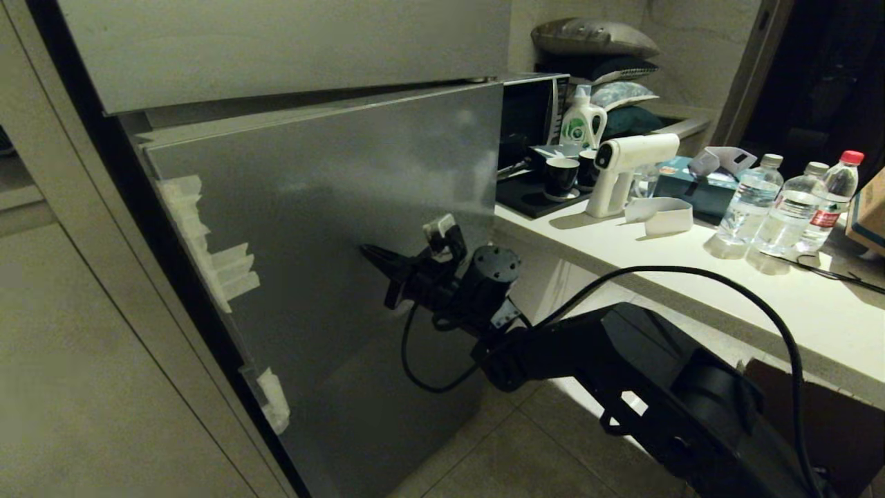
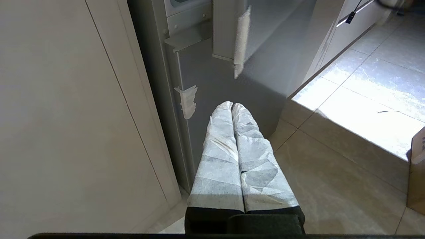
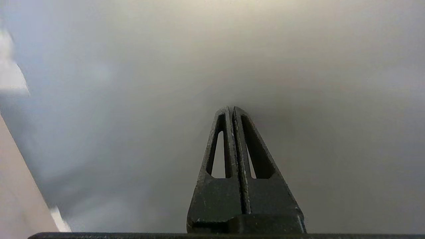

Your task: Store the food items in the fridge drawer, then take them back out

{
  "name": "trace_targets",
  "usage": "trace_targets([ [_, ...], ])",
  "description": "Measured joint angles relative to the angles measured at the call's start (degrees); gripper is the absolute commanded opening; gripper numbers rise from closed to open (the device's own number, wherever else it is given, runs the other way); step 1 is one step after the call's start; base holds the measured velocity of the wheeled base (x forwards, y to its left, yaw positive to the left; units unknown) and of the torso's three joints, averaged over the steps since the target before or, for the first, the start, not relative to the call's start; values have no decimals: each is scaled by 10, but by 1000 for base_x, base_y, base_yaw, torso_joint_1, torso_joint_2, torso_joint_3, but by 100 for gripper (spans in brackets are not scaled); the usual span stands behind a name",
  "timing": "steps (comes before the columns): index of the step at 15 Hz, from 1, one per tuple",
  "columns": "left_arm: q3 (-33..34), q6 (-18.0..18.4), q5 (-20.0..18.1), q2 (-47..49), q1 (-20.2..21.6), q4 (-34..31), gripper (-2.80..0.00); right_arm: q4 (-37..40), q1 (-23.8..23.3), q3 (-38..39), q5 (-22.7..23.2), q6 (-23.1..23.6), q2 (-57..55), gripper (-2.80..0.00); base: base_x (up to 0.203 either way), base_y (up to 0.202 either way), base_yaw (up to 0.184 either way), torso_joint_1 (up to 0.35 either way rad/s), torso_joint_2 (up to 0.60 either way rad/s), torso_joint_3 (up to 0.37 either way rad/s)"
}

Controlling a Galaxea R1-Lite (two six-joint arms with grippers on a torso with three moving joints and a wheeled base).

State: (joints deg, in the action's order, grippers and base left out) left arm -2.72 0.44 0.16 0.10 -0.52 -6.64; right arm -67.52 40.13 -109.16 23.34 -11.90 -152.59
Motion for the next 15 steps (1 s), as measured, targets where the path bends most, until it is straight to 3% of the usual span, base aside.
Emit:
trace_targets([
  [4,0,0,0,0,0,0,-280,2,0,-6,-60,0,-9,-280,0,0,0,0,0,0],
  [10,-1,12,-12,0,0,8,-280,16,-3,-7,-68,4,-13,-280,0,0,0,0,0,0],
  [12,-48,4,-46,8,0,28,-280,18,-3,-7,-68,16,-13,-280,0,0,0,0,0,0],
  [15,-141,-9,-133,92,-3,36,-280,26,-3,-7,-68,20,-13,-280,0,0,0,0,0,0],
])
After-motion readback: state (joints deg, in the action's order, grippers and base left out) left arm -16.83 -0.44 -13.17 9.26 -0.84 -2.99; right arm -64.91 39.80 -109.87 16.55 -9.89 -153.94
